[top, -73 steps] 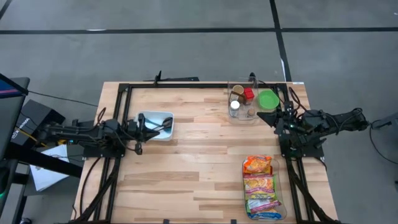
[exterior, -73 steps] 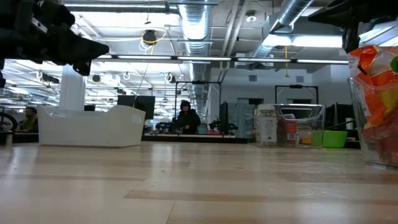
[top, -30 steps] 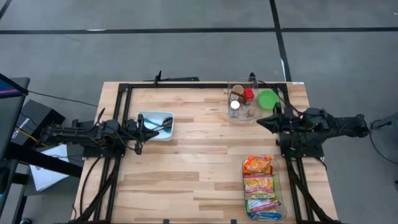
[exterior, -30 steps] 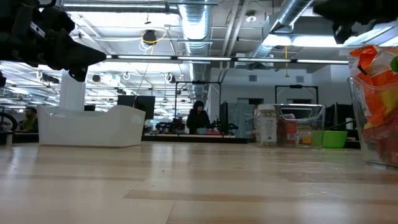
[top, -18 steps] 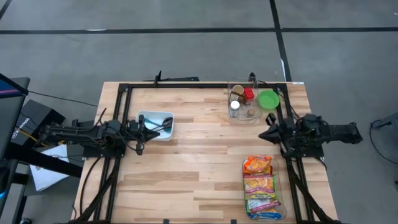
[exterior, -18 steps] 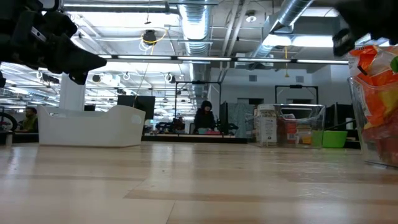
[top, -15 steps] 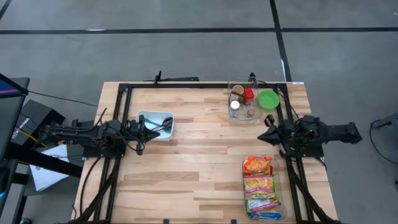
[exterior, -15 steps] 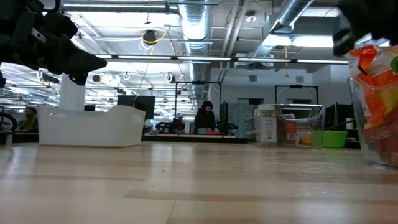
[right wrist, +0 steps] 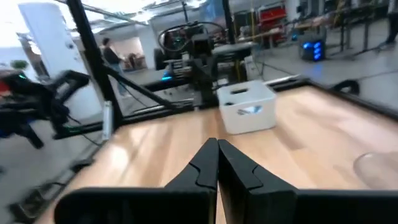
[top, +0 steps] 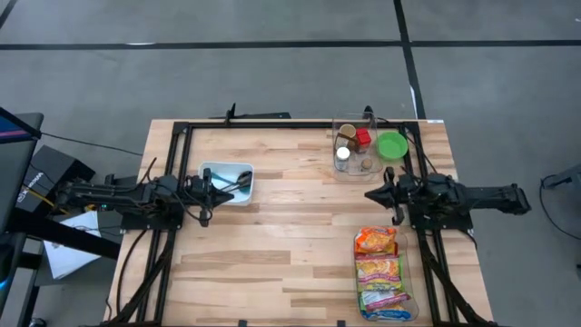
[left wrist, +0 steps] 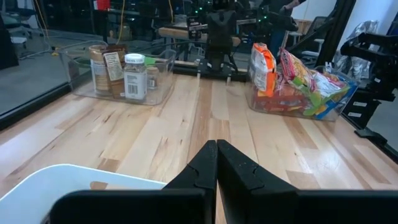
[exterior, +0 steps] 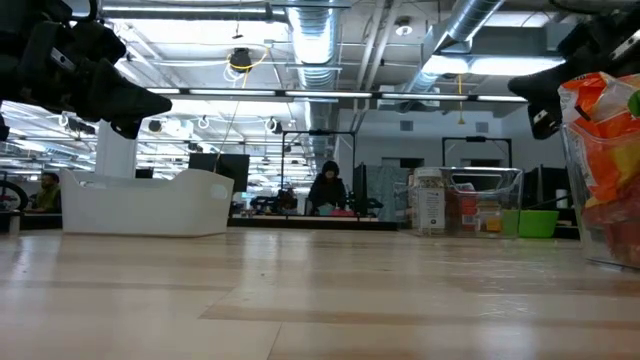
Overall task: Pick & Place Food Item
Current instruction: Return to Home Position
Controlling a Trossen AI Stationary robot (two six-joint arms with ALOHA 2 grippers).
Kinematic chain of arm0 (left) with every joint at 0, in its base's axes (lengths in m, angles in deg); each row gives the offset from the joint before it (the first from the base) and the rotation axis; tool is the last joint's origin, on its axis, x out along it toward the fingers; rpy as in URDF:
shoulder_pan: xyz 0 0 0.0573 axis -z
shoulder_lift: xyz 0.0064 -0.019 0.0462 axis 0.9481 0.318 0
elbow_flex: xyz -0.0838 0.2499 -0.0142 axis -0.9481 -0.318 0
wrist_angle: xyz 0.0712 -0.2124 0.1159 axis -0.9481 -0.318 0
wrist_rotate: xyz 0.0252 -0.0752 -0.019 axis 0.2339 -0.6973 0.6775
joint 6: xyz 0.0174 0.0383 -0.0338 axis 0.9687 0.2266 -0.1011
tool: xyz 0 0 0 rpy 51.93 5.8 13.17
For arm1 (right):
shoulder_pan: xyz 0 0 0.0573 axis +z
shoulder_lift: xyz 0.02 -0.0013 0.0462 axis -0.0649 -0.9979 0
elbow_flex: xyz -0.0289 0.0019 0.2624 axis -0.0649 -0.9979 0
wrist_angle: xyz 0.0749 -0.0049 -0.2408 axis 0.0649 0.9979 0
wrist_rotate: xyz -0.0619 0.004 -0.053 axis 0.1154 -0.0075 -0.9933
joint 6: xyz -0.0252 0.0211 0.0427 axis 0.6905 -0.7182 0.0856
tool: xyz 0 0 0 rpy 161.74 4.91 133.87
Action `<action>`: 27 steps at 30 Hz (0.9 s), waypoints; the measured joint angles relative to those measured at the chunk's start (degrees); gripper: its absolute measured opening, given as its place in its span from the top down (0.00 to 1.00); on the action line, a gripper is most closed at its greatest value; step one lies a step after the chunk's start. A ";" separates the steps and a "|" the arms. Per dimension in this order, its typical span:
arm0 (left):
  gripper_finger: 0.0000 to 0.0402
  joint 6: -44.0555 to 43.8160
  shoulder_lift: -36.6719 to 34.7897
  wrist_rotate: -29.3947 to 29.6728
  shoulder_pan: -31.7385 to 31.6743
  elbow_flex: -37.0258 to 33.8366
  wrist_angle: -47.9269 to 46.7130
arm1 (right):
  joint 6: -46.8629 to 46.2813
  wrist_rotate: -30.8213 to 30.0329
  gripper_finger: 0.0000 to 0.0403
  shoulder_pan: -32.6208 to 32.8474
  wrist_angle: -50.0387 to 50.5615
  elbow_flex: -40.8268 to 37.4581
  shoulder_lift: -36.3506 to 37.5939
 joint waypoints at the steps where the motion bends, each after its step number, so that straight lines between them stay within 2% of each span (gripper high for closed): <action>1: 0.99 -0.01 0.00 0.02 0.00 0.00 -0.01 | 1.58 -0.17 1.00 -0.66 -0.08 0.00 -0.35; 4: 0.99 -0.01 -0.01 0.00 0.00 0.00 -0.02 | 3.54 0.11 1.00 -1.91 0.13 0.00 -2.03; 9: 0.99 0.00 -0.01 0.00 0.00 0.00 -0.02 | -3.54 -0.04 1.00 -2.02 0.12 -0.02 -3.74; 27: 0.99 -0.02 -0.01 0.00 0.00 0.00 -0.04 | -3.60 -0.06 1.00 -1.95 0.11 -0.07 -3.62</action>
